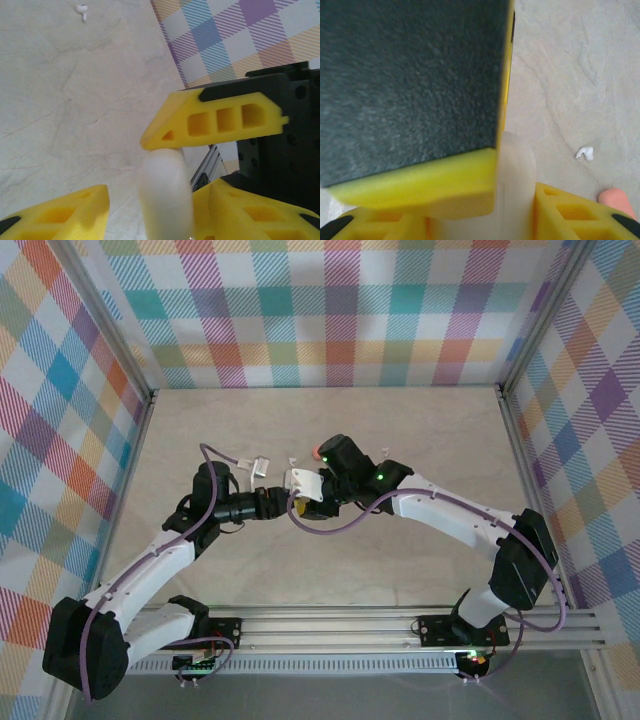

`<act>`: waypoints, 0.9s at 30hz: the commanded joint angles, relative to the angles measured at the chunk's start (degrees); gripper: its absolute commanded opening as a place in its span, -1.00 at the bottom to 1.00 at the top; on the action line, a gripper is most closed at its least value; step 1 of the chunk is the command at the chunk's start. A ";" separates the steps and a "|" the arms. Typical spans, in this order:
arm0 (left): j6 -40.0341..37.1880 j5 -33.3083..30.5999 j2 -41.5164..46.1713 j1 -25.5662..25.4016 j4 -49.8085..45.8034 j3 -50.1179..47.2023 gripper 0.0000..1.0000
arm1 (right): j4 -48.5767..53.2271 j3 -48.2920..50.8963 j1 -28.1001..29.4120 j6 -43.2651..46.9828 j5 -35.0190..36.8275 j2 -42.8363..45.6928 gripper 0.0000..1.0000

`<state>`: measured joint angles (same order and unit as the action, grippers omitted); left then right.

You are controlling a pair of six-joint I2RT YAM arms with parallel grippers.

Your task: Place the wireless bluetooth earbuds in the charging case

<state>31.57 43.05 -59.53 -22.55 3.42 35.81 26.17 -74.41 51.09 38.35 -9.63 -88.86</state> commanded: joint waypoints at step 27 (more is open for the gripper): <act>-10.95 -15.88 13.82 1.16 3.41 -0.47 -0.86 | -14.63 4.69 -16.79 -37.00 -32.91 12.31 0.25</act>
<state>26.09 28.80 -47.46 -21.93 3.55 35.75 18.52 -71.09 37.67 16.34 -28.67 -77.76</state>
